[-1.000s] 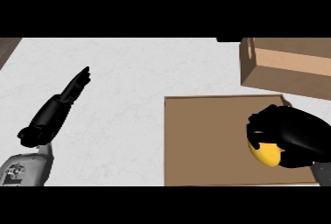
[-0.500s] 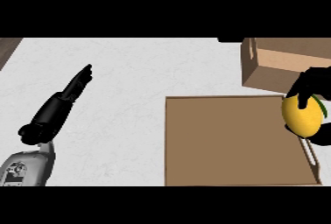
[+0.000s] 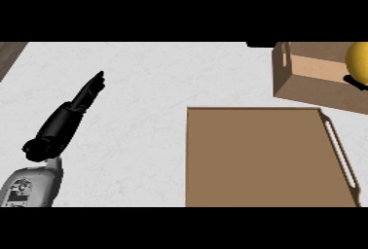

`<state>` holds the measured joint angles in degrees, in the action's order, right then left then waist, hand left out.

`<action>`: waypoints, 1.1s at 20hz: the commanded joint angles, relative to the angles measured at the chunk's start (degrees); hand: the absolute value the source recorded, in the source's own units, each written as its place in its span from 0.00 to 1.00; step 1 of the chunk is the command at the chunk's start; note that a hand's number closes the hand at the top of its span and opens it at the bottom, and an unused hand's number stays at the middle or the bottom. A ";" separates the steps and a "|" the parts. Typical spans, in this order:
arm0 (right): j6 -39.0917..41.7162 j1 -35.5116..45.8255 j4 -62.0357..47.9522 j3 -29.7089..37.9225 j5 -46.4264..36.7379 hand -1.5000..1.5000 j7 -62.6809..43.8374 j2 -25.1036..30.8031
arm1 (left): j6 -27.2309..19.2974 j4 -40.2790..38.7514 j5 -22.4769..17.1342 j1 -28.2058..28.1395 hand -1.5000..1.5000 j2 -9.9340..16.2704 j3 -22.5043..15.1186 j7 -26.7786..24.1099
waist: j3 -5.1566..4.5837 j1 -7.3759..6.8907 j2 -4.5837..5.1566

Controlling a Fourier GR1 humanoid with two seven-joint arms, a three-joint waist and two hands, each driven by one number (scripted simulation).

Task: Pick the lemon from the tray and place it in the cardboard box

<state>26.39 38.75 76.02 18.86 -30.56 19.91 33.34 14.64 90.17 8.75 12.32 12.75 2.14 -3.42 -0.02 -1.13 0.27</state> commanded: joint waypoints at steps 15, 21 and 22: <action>-3.22 14.11 -44.03 -16.49 -23.56 1.00 21.10 13.79 | 0.91 -3.80 0.13 4.82 0.50 -0.61 -0.14 -1.07 | 0.12 -2.52 1.31; -0.46 16.68 -52.98 -20.02 -26.77 0.00 28.26 15.01 | 0.23 -3.10 1.82 3.63 0.50 -1.79 -2.22 -0.83 | 0.22 -3.54 1.64; -0.70 16.41 -53.49 -20.42 -26.90 0.00 31.76 16.52 | 0.61 -1.64 1.12 2.59 0.50 -1.36 -1.70 -1.39 | 0.23 -3.56 1.44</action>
<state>22.65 54.33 26.85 0.60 -55.79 42.05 48.16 15.18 87.80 9.82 15.88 11.30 0.49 -4.05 0.18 -4.41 1.73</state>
